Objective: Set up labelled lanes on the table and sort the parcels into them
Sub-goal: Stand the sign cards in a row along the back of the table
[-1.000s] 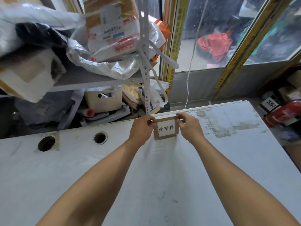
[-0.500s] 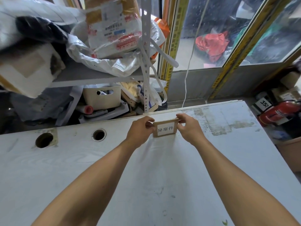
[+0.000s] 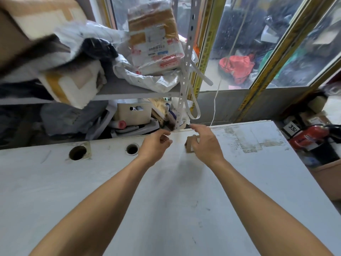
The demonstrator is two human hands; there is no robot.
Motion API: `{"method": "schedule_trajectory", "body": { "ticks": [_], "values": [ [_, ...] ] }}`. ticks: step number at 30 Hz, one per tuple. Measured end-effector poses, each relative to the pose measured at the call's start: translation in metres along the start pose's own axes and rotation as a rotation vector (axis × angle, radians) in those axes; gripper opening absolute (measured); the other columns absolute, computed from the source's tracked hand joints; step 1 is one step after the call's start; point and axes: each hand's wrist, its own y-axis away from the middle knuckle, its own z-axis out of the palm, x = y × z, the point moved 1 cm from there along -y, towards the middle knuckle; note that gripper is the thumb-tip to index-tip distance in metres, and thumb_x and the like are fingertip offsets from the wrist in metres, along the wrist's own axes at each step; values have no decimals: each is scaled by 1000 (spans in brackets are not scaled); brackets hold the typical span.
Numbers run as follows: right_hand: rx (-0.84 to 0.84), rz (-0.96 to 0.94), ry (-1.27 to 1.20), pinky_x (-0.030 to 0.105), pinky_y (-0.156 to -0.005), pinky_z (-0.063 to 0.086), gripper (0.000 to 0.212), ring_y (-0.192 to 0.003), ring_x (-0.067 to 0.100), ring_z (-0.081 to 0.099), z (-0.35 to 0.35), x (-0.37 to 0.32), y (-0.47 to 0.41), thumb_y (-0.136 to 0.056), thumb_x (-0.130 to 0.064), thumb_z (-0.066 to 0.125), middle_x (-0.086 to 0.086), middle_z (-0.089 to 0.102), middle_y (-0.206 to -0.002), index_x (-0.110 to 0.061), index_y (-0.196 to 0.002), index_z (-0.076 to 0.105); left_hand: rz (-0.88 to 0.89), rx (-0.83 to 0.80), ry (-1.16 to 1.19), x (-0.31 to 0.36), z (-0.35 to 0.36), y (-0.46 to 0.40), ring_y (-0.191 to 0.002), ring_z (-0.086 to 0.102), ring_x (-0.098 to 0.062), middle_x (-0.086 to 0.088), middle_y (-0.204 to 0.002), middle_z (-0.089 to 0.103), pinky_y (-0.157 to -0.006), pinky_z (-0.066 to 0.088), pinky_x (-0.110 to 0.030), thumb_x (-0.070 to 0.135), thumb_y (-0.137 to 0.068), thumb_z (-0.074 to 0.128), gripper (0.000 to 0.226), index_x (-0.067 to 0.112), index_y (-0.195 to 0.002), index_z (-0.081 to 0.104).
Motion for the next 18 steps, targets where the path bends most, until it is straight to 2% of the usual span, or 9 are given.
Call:
{"method": "schedule_trajectory", "body": {
  "ticks": [5,9,10,14,18],
  "values": [
    [-54,-146,-26,29,-97,47,40,-115,17,59,36,-93,29,-97,-9,56,4,64,-130,-13,-136,59,49,87,-18,-27,-81,53,-86,64,-2,11,-95,69,-78,53,-24,29,-93,68,24,24,-116,66],
    [-143,-223,-66,20,-92,42,38,-110,17,61,80,-167,62,-98,-10,55,4,64,-128,-11,-135,59,0,158,-47,-74,-160,104,-85,62,1,17,-90,65,-72,50,-22,31,-93,68,22,26,-114,65],
    [-169,-231,-76,19,-93,42,37,-110,16,61,94,-186,70,-98,-10,55,4,64,-128,-10,-135,59,-15,182,-61,-87,-180,118,-84,62,0,16,-91,66,-71,49,-21,31,-92,68,21,26,-113,66],
    [-287,-250,-90,17,-94,39,37,-111,12,58,152,-255,109,-99,-14,54,1,64,-130,-14,-135,59,-71,249,-97,-140,-255,172,-88,65,-12,4,-99,71,-79,49,-25,25,-92,70,23,18,-114,69],
    [-430,-283,-53,20,-94,39,38,-105,9,57,211,-309,147,-100,-20,54,-3,63,-130,-20,-139,56,-156,240,-131,-199,-314,224,-85,63,-8,7,-97,69,-74,45,-21,25,-93,69,19,21,-111,69]
  ]
}}
